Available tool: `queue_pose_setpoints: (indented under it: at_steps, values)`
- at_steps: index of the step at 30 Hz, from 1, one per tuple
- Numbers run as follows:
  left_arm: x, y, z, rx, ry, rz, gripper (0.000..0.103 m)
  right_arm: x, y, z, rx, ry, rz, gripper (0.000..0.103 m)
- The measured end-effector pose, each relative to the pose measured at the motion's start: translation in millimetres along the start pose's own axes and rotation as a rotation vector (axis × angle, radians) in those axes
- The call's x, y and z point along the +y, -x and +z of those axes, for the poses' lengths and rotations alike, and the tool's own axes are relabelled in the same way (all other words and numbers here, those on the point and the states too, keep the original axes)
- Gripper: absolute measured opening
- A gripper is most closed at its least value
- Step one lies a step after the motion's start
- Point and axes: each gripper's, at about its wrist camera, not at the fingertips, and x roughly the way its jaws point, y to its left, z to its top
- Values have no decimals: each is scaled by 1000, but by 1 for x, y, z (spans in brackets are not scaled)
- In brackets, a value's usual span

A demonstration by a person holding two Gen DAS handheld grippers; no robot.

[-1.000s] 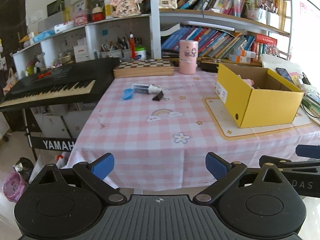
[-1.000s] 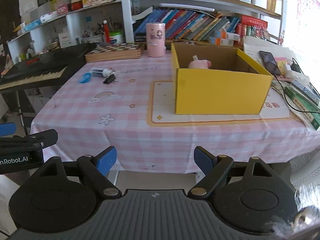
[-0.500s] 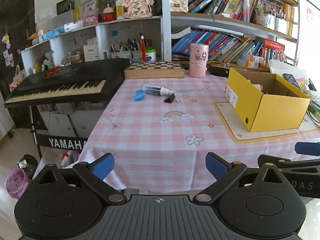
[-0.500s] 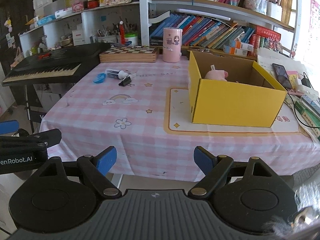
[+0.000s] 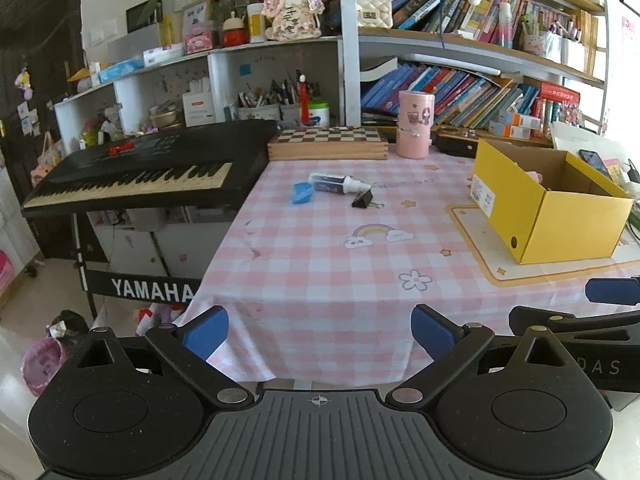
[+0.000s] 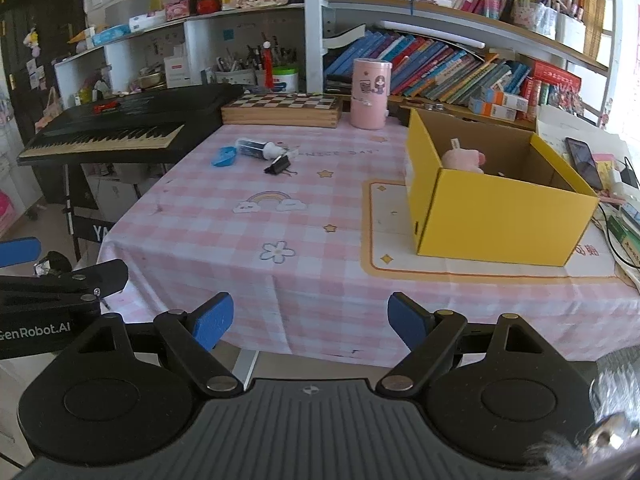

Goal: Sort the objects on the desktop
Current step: 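Withdraw both tools from the box back toward the table, then grasp the blue cloth with the left tool while the right tool grasps the black binder clip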

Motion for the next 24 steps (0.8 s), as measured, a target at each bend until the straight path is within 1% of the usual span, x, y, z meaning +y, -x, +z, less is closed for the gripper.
queue_pose_setpoints:
  at_steps: [6,9,15,19,24]
  values:
    - [7,-2,1,-4,30,24,99,7,-8,6,4,28,22,84]
    - [9,-9,2,9,45,32,99,8,-15,8,17,36,35,84]
    - [9,-29,10,26,29,45,99,5,-39,20,34,27,56,84]
    - [12,-48,23,37,25,66,99,5,-64,36,50,28,76,84]
    - [17,-76,41,54,43,81,99,7,-94,62,54,49,95,84]
